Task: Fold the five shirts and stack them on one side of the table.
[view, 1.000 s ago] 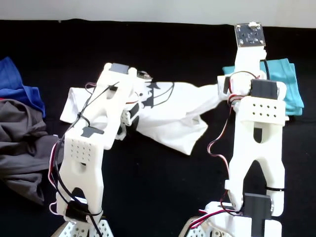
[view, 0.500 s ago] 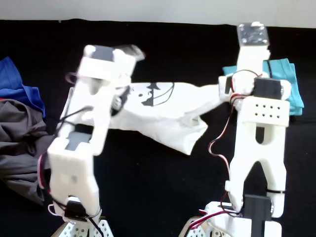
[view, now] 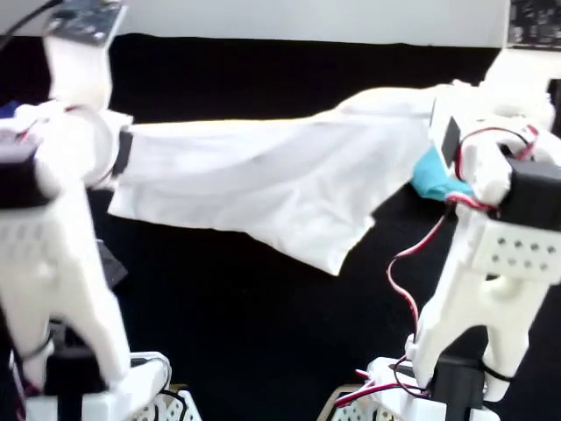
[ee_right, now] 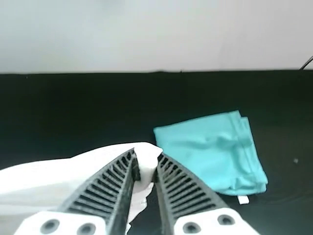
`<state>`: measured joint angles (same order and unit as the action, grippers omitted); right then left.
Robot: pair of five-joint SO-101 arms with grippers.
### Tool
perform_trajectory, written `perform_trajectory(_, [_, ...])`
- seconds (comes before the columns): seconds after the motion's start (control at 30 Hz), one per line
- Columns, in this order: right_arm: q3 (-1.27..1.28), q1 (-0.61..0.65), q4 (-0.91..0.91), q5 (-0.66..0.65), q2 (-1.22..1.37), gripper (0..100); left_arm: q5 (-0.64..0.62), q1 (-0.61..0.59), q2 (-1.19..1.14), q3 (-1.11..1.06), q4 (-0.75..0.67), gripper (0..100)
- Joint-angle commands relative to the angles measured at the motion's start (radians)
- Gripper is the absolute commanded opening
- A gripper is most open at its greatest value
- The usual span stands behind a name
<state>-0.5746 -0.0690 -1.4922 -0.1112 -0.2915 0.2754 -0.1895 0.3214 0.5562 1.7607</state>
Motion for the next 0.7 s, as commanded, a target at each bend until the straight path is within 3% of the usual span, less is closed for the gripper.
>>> perform_trajectory(0.0, [-0.193, -0.019, -0.058, 0.005, -0.042, 0.6, 0.009, -0.013, 0.14, 0.036, 0.0, 1])
perform_trajectory(0.33, [-0.687, -0.021, -0.263, -0.097, -0.042, 0.6, 0.011, -0.013, 0.369, 0.028, -0.002, 1])
perform_trajectory(0.53, [-0.817, -0.021, -0.255, -0.176, -0.042, 0.6, 0.087, -0.013, 0.329, -0.064, -0.003, 1])
perform_trajectory(0.67, [-0.82, -0.022, -0.176, -0.207, -0.042, 0.6, 0.08, -0.045, 0.32, -0.082, -0.084, 1])
